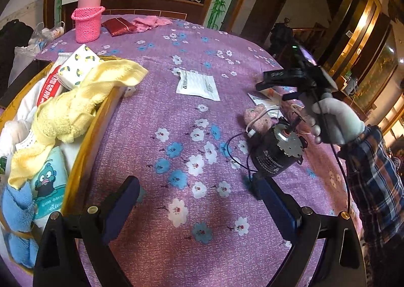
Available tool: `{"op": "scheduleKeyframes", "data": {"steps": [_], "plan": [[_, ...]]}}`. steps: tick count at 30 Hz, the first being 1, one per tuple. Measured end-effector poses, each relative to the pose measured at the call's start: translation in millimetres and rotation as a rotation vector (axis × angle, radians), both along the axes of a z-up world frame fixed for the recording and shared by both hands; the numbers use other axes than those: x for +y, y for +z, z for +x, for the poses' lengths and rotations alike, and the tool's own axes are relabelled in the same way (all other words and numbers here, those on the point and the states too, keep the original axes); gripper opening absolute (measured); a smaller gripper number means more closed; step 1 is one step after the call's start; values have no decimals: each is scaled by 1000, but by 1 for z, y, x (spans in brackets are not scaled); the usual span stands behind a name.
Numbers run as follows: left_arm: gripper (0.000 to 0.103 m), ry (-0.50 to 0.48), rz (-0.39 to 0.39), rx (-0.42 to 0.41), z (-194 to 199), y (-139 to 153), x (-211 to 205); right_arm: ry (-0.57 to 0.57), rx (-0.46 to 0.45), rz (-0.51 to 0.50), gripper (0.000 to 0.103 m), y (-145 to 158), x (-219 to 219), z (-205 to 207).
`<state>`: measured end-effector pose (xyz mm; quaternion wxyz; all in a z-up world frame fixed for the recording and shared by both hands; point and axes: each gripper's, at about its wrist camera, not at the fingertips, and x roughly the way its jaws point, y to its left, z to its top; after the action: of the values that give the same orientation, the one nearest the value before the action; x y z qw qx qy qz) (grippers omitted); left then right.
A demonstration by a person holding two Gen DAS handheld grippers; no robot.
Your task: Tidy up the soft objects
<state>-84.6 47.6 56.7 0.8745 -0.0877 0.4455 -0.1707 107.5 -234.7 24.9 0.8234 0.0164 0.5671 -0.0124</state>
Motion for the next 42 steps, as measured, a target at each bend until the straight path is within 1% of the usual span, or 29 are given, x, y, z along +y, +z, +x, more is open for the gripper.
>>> {"op": "scheduleKeyframes", "data": {"steps": [1,3,5,7,8,10,12,13,14,15,17,18,19,22,23,25,26,27,31,32,34,38,40,42], "plan": [[97,-3,4,-3,-1,1,-1,23,-12,-7,82,1,5,-4],[97,-4,13,-10,-2,2,-2,46,-47,5,53,7,7,-12],[97,0,23,-14,0,4,-1,36,-59,101,29,15,-2,-20],[97,-1,34,-22,2,7,-2,28,-88,134,21,23,-11,-30],[97,-5,41,-26,4,9,-4,28,-95,148,15,25,-13,-33],[97,-18,42,-37,10,14,-9,13,-117,199,15,28,-20,-41],[97,-41,30,-47,21,20,-16,-47,-165,250,33,33,-35,-54],[97,-54,29,-51,29,22,-21,-69,-190,274,54,35,-41,-62],[97,-80,34,-56,40,22,-29,-83,-224,304,65,37,-48,-71],[97,-109,45,-64,48,22,-36,-86,-249,322,65,38,-51,-77],[97,-168,104,-90,68,18,-52,-79,-273,342,65,37,-55,-90],[93,-190,147,-92,79,14,-58,-73,-280,350,65,36,-56,-94],[87,-216,180,-86,89,11,-64,-64,-283,355,65,34,-57,-99],[86,-270,243,-49,115,-1,-73,12,-254,375,65,34,-50,-105],[86,-288,252,-32,121,-5,-74,36,-249,401,65,36,-48,-106],[86,-364,234,14,129,-15,-81,83,-228,491,65,38,-43,-105],[86,-392,236,17,130,-17,-85,97,-225,540,65,42,-44,-108],[85,-420,243,-3,132,-18,-89,95,-229,557,65,43,-45,-110],[85,-531,285,-33,139,-18,-102,40,-260,549,65,52,-59,-123],[85,-555,293,-38,140,-18,-105,17,-272,528,65,54,-66,-128],[85,-597,290,-45,142,-16,-108,-16,-277,481,66,55,-77,-133],[84,-649,229,-37,144,-11,-114,-97,-273,383,67,51,-100,-142],[84,-674,167,-19,145,-8,-119,-123,-264,381,68,46,-109,-144],[84,-676,150,-7,147,-7,-124,-138,-259,381,68,41,-114,-145]]}}
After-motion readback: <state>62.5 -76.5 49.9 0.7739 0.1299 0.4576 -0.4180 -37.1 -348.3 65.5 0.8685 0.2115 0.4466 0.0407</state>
